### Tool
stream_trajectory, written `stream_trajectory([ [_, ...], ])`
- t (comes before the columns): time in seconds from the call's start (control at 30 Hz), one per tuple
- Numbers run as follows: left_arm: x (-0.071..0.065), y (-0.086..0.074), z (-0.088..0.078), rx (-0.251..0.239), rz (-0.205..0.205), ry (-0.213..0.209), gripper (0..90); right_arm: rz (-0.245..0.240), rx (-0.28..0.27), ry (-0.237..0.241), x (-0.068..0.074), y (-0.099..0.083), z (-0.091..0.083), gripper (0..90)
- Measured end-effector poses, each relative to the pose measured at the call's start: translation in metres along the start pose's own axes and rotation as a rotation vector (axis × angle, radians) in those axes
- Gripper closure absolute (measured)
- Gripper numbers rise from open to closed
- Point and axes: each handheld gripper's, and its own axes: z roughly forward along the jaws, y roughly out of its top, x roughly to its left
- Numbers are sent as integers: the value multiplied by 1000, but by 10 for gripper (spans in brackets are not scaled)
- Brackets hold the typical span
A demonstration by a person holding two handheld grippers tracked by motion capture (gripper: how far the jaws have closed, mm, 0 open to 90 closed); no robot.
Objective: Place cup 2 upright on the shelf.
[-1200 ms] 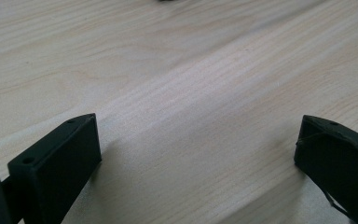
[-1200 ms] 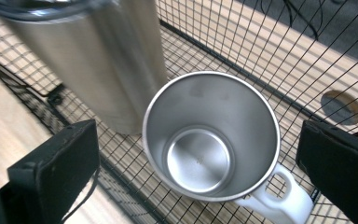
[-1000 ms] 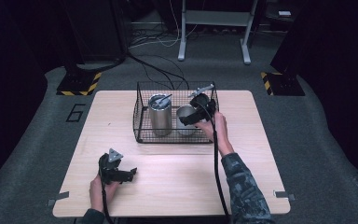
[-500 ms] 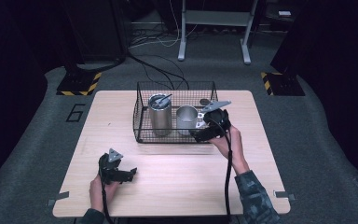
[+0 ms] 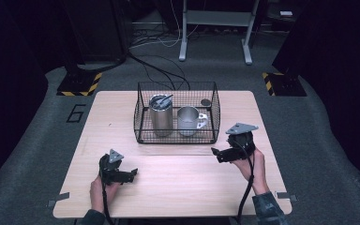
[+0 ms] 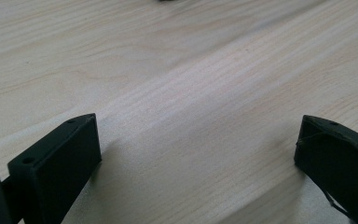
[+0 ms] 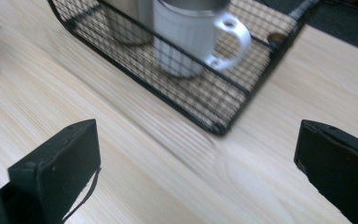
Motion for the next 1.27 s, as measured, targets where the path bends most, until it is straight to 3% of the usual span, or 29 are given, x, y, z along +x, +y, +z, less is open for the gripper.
stream_trajectory([
  [0.23, 0, 0, 0, 4, 1, -1, 3, 55, 25, -28, -13, -43, 1, 0],
  [0.33, 0, 0, 0, 5, 1, -1, 3, 79, 22, -64, -16, -64, 2, 0],
  [0.4, 0, 0, 0, 5, 3, 0, 3, 119, 28, -72, -17, -80, 5, 0],
  [0.57, 0, 0, 0, 5, 5, 1, 3, 167, 62, -66, -20, -113, 12, 0],
  [0.63, 0, 0, 0, 1, 0, 4, 4, 162, 70, -68, -21, -124, 13, 0],
  [0.9, -1, 0, 0, -3, -9, 1, 4, 193, 116, -71, -29, -151, 19, 0],
  [1.03, 0, 0, 0, 1, 0, 4, 3, 194, 76, -91, -32, -159, 18, 0],
  [1.27, 0, 0, 0, 3, 11, 10, 4, 190, 76, -89, -32, -160, 18, 0],
])
